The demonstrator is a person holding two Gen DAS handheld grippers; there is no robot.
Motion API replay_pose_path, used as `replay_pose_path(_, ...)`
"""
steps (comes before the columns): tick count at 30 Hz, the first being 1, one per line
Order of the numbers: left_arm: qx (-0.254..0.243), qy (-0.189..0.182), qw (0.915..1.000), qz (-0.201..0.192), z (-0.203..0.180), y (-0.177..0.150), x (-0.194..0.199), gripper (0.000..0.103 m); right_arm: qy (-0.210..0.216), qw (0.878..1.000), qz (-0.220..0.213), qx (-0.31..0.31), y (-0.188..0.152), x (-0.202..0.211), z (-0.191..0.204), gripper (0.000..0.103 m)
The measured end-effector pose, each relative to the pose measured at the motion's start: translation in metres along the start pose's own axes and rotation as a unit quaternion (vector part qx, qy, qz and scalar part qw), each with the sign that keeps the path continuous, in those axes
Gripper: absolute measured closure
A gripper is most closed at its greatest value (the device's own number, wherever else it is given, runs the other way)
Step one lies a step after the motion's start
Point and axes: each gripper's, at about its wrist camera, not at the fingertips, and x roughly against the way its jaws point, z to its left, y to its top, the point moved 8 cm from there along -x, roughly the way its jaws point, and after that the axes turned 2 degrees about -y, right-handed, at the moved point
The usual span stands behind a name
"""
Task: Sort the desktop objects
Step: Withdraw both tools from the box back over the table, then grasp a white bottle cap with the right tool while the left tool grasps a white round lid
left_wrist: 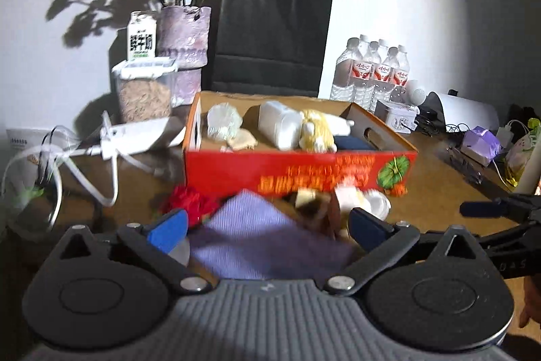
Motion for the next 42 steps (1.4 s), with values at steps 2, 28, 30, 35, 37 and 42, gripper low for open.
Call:
replay_pose_path(2, 0.0, 0.003, 1.0, -0.004, 0.0, -0.015, 0.009, 0.0, 0.008, 1.0, 0.002, -0.012, -0.012, 0.004, 0.001, 0.014)
replay_pose_path(28, 0.008, 0.031, 0.9992, 0.023, 0.034, -0.055, 0.002, 0.0, 0.013, 1.0, -0.004, -0.008, -0.02, 0.003, 0.012, 0.014)
replay_pose_path(30, 0.011, 0.033, 0.9992, 0.019, 0.044, -0.05, -0.002, 0.0, 0.017, 1.0, -0.002, -0.005, -0.012, -0.007, 0.015, 0.014)
replay_pose_path(35, 0.015, 0.03, 0.9991, 0.026, 0.068, -0.034, -0.024, 0.0, 0.001, 1.0, 0.003, -0.018, 0.007, -0.032, 0.011, 0.017)
replay_pose_path(37, 0.03, 0.027, 0.9986, 0.033, 0.078, -0.028, -0.036, 0.0, -0.022, 1.0, 0.009, -0.007, 0.01, -0.041, 0.007, 0.021)
replay_pose_path(42, 0.064, 0.028, 0.9963, 0.049, 0.092, -0.025, -0.057, 0.014, -0.057, 0.998, 0.028, 0.006, 0.007, -0.057, -0.011, 0.037)
